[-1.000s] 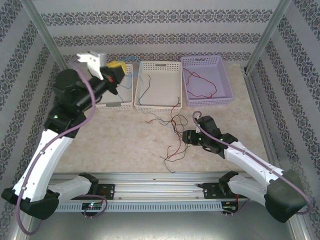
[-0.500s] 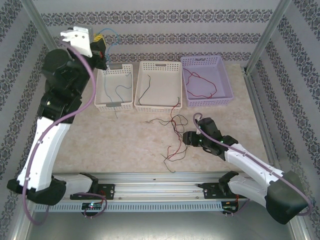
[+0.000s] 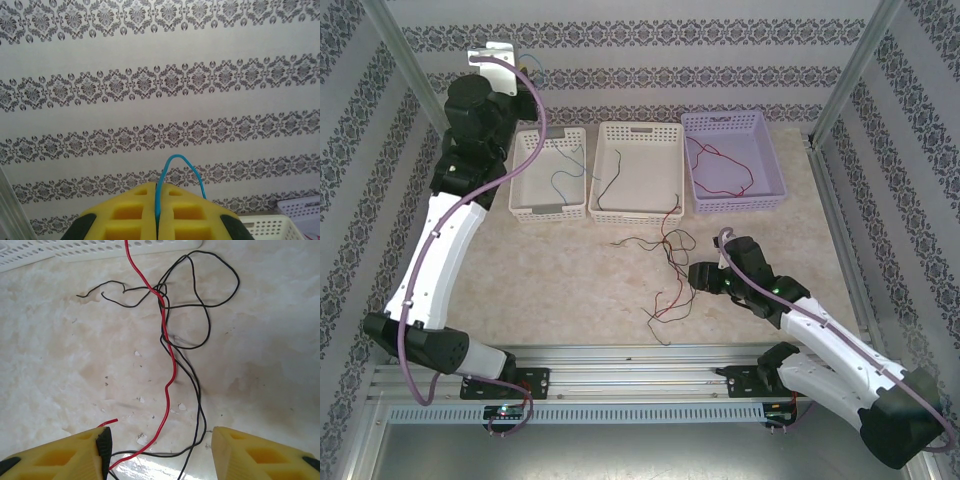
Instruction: Untangle the cables
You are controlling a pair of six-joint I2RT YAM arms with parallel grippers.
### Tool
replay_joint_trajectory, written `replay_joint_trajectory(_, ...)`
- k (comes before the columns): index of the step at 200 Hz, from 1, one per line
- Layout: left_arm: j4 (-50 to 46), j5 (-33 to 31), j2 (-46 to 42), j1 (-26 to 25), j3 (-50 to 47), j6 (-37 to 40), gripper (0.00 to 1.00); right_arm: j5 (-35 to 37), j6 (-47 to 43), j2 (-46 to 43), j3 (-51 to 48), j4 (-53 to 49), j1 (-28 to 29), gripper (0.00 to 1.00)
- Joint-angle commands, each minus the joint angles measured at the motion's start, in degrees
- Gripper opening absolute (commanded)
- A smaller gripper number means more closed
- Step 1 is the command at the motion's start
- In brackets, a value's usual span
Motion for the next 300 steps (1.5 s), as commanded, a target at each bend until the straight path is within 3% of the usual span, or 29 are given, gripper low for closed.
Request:
replay_joint_trajectory(1,6.37,-2.7,1.73,1.28,-2.05,2.79,0.0,-1.0,-0.41,0.02,1.6,-1.16,0.34,0.56)
replay_joint_trajectory(47,6.92,-1.38,5.42,3.54,-2.84,0.16,0.0,-1.54,-0.57,2.01,1.74,-0.19,0.72,0.56)
replay_joint_trajectory(102,9.19,1.63,8.63,3.8,-12.47,-3.42,0.0,-1.39,0.62,5.47,1.56,2.77,3.44,0.56)
replay_joint_trajectory(140,2.52,4.44,16.57,3.72,-10.67,-7.26,0.0,-0.6,0.95,6.62,1.71,3.3,5.18,0.56)
replay_joint_trajectory(199,-5.6,1.78,26.06,3.72,-6.96,-9.1,0.0,0.75,0.68,3.23,1.43,0.66,6.07,0.56)
replay_joint_trajectory(215,-6.47,2.27,27.46,3.78,-7.28,-9.86,0.11,0.68,0.77,2.73,1.09,0.64,6.16,0.56)
replay_joint_trajectory(261,-14.56,4.21,31.58,3.88,-2.62,-11.73,0.2,0.72,0.86,2.4,1.59,-1.3,6.22,0.56)
replay_joint_trajectory(272,-15.36,4.62,31.43,3.96,-2.16,-11.96,0.29,0.84,1.08,1.9,1.65,-1.74,6.25,0.57)
replay_joint_trajectory(281,-16.57,5.11,31.47,4.0,-1.56,-12.02,0.46,0.96,1.21,1.35,1.69,-2.07,6.36,0.57)
replay_joint_trajectory(300,-19.89,6.21,31.27,3.99,0.58,-12.62,0.5,1.35,1.55,0.53,1.78,-2.85,6.38,0.57)
